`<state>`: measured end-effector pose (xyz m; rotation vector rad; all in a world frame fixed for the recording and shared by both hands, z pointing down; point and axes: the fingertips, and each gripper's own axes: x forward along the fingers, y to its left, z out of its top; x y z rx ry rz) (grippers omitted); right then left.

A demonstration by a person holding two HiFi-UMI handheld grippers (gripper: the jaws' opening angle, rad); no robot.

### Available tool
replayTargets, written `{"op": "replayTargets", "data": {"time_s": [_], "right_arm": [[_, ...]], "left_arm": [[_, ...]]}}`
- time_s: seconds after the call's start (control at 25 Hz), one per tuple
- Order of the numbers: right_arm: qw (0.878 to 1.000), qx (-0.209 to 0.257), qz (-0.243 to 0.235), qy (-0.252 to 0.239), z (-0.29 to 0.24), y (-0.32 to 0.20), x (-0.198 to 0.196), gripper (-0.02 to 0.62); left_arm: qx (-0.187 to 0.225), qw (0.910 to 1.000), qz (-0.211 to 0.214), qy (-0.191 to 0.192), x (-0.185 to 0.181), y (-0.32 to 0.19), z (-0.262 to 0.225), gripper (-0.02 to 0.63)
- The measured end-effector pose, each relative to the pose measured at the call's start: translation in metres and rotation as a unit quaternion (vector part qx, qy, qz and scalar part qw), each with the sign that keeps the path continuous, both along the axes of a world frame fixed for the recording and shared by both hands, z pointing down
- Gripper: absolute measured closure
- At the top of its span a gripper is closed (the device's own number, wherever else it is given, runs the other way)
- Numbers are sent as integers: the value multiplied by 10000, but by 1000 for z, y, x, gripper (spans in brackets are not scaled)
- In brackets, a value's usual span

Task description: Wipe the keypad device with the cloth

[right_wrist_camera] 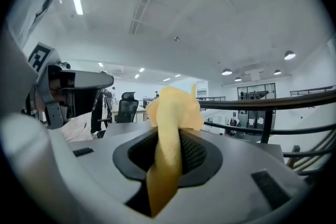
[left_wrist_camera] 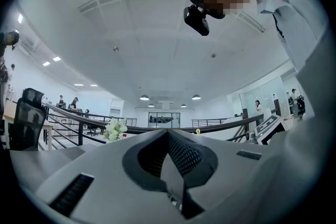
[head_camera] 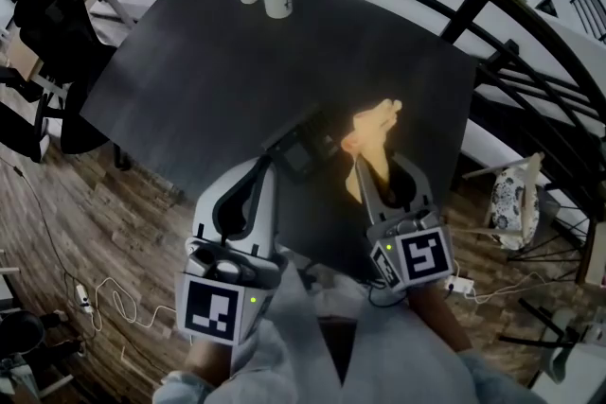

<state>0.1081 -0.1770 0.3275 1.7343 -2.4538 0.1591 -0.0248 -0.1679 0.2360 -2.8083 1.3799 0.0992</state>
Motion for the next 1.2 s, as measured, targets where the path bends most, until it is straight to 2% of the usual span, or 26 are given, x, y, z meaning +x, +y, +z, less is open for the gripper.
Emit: {"op": "replayTargets", "data": {"time_s": [0.44,1.2], "right_arm": [[9990,378,-46,-217,-35,3,-6,495],[9989,347,-229,-207,-35,4,-14,495]], "left_arm": [[69,10000,-12,-1,0,0,-6,592],[76,10000,-47,18,2,-2,-6,593]]}}
